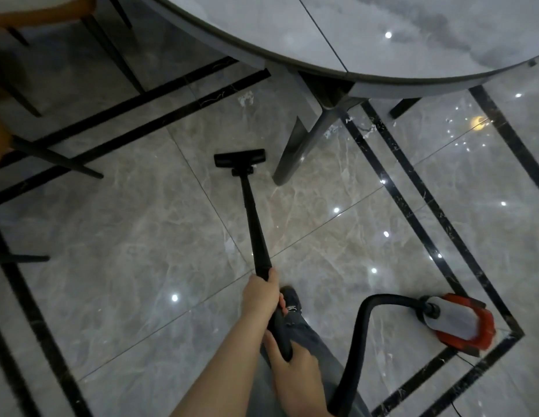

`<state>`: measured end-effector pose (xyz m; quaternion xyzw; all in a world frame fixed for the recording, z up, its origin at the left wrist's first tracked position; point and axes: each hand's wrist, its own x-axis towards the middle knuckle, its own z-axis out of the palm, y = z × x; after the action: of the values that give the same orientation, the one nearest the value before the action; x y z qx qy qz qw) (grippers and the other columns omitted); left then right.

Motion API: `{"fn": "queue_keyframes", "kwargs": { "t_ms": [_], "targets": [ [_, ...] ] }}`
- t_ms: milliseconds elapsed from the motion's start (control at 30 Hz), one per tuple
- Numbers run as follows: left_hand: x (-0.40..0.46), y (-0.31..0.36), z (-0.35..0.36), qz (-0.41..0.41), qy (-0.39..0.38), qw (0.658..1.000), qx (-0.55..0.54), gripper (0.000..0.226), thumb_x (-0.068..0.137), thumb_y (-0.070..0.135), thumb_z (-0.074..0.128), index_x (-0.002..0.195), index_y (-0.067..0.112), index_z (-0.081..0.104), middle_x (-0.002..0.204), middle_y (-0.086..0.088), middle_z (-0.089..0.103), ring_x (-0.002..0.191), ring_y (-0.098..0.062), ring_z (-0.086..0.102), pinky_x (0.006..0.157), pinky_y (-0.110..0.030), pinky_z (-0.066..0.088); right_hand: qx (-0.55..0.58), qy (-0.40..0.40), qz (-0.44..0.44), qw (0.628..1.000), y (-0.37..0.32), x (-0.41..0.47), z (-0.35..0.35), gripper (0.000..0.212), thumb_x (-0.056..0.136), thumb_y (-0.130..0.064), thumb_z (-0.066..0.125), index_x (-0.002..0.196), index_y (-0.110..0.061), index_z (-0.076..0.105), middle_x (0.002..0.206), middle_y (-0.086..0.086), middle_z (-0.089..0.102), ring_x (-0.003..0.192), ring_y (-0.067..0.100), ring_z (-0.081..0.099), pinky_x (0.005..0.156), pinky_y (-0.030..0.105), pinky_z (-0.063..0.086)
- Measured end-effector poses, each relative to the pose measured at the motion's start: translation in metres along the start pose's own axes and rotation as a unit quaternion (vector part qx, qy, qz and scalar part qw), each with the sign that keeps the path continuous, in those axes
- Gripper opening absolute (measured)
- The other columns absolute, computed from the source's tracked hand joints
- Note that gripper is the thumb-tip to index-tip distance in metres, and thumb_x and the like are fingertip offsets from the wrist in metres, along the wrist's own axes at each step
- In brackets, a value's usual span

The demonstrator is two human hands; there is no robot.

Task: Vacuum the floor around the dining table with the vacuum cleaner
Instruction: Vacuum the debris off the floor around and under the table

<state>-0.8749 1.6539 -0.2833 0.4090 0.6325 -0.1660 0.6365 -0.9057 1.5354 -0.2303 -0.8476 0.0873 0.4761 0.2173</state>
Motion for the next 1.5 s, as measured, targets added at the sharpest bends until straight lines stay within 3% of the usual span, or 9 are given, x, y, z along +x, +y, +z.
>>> {"fn": "queue_keyframes", "kwargs": {
  "t_ms": [200,300,567,733,900,1067,1167,1267,1500],
  "targets": [
    [0.030,0.082,-0.022,0.030,-0.003,0.999,-0.019,0.038,0.101,0.037,0.047,0.086,0.003,0.056,0.050,-0.007,0.058,0.048,-0.024,0.057,0.068,-0.041,0.060,0.090,-0.029,-0.059,0.994,-0.071,0.032,0.005,0.072,0.064,-0.090,0.055,0.065,-0.018,0.062,0.049,0.002,0.060,0.048,0.021,0.062,0.055,0.037,0.052],
    [0.049,0.128,-0.028,0.027,-0.013,0.998,-0.048,0.034,0.101,0.029,0.049,0.108,-0.003,0.056,0.063,-0.013,0.063,0.047,-0.021,0.061,0.048,-0.028,0.054,0.094,-0.013,-0.104,0.990,-0.110,0.062,0.006,0.076,0.063,-0.090,0.051,0.062,-0.015,0.058,0.053,0.008,0.061,0.051,0.027,0.063,0.057,0.042,0.055],
    [0.008,0.089,-0.026,0.051,-0.030,0.997,0.059,0.035,0.100,0.027,0.051,0.127,0.010,0.035,0.091,-0.018,0.065,0.050,-0.018,0.066,0.045,-0.027,0.053,0.075,0.020,-0.030,0.997,-0.076,0.033,0.011,0.061,0.072,-0.081,0.049,0.073,-0.022,0.067,0.060,0.001,0.069,0.057,0.015,0.068,0.061,0.031,0.052],
    [0.021,0.112,-0.040,0.151,0.092,0.940,0.290,0.058,0.096,0.064,0.035,0.130,0.018,0.046,0.098,-0.001,0.064,0.089,-0.022,0.065,0.075,-0.035,0.053,0.088,0.011,-0.074,0.993,-0.122,0.066,0.010,0.044,0.093,-0.047,0.061,0.065,-0.013,0.060,0.053,-0.002,0.062,0.051,0.015,0.059,0.055,0.035,0.048],
    [0.038,0.143,-0.059,0.218,0.124,0.962,0.112,0.058,0.099,0.058,0.034,0.132,0.016,0.056,0.121,-0.003,0.063,0.103,-0.014,0.057,0.080,-0.028,0.040,0.103,0.022,-0.132,0.986,-0.219,0.140,-0.017,0.064,0.085,-0.070,0.060,0.077,-0.007,0.069,0.060,0.010,0.068,0.052,0.023,0.067,0.057,0.040,0.059],
    [0.060,0.138,-0.065,0.172,0.098,0.978,-0.064,0.036,0.102,0.051,0.034,0.086,0.029,0.057,0.103,0.001,0.065,0.100,-0.017,0.059,0.085,-0.031,0.044,0.110,0.006,-0.112,0.988,-0.215,0.128,-0.015,0.066,0.086,-0.072,0.058,0.071,-0.008,0.066,0.056,0.009,0.066,0.051,0.023,0.066,0.064,0.046,0.061],
    [0.059,0.132,-0.058,0.111,0.043,0.987,-0.112,0.047,0.103,0.051,0.033,0.114,0.017,0.063,0.102,0.000,0.069,0.107,-0.021,0.062,0.101,-0.041,0.045,0.135,0.027,-0.067,0.988,-0.153,0.088,0.007,0.073,0.075,-0.082,0.057,0.065,-0.010,0.063,0.050,0.005,0.062,0.046,0.019,0.062,0.058,0.041,0.058],
    [0.057,0.132,-0.052,0.076,-0.019,0.991,-0.109,0.049,0.104,0.046,0.033,0.119,0.012,0.065,0.109,-0.005,0.071,0.103,-0.020,0.065,0.094,-0.036,0.050,0.131,0.071,-0.036,0.988,-0.127,0.071,0.013,0.089,0.061,-0.099,0.044,0.065,-0.012,0.064,0.054,0.005,0.066,0.052,0.021,0.066,0.062,0.041,0.060],
    [0.058,0.130,-0.051,0.092,-0.031,0.982,-0.164,0.044,0.103,0.046,0.038,0.099,0.016,0.070,0.101,-0.003,0.071,0.096,-0.016,0.066,0.094,-0.035,0.050,0.155,0.067,-0.125,0.978,-0.187,0.109,-0.004,0.063,0.085,-0.073,0.057,0.074,-0.012,0.066,0.051,0.001,0.063,0.048,0.018,0.064,0.058,0.041,0.059]
  ]
}}
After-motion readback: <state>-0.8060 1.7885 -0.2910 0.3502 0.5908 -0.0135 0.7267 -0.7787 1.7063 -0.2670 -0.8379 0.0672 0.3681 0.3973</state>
